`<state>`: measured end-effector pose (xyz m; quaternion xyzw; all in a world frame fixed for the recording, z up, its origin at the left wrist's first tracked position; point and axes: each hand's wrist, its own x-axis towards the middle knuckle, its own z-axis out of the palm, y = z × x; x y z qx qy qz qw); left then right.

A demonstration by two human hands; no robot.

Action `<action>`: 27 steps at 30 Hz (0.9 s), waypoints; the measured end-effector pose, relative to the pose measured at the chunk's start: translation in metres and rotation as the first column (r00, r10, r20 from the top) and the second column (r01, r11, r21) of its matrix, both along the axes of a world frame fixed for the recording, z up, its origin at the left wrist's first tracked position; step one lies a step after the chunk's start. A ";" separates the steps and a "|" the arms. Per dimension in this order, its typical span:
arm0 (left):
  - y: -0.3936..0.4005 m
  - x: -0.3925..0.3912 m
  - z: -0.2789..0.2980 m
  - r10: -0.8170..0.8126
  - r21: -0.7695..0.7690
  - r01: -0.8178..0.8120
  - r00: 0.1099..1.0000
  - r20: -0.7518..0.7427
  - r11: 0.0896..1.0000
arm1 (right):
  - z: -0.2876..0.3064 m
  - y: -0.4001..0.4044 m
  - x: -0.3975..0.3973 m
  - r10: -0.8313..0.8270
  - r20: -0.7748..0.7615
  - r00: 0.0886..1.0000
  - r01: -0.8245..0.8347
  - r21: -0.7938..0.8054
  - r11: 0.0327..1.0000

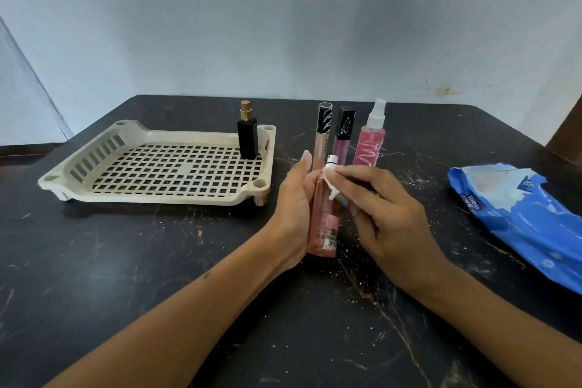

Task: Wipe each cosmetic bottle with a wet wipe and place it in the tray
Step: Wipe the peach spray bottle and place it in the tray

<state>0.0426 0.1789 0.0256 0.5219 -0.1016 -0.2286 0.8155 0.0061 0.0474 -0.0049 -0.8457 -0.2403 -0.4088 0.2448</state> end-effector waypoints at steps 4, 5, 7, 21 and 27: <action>0.001 0.001 0.000 -0.009 -0.011 0.009 1.000 -0.019 1.000 | 0.002 0.006 -0.006 0.026 0.022 0.999 -0.025 -0.071 0.997; 0.001 0.001 0.000 0.008 -0.004 -0.008 1.000 -0.026 1.000 | 0.002 0.008 -0.009 0.076 0.037 0.996 -0.072 -0.100 0.992; 0.001 0.001 0.000 0.049 0.022 -0.049 0.999 -0.022 0.999 | 0.003 0.013 -0.015 0.172 0.050 0.984 -0.163 -0.141 0.977; -0.005 -0.009 -0.001 -0.169 0.157 0.135 0.958 0.231 0.978 | 0.000 -0.001 0.001 -0.068 0.004 0.998 0.066 0.168 0.984; -0.004 -0.006 0.001 -0.046 0.088 0.031 0.982 0.183 0.996 | 0.000 0.006 -0.007 0.001 0.033 0.999 -0.004 0.094 0.996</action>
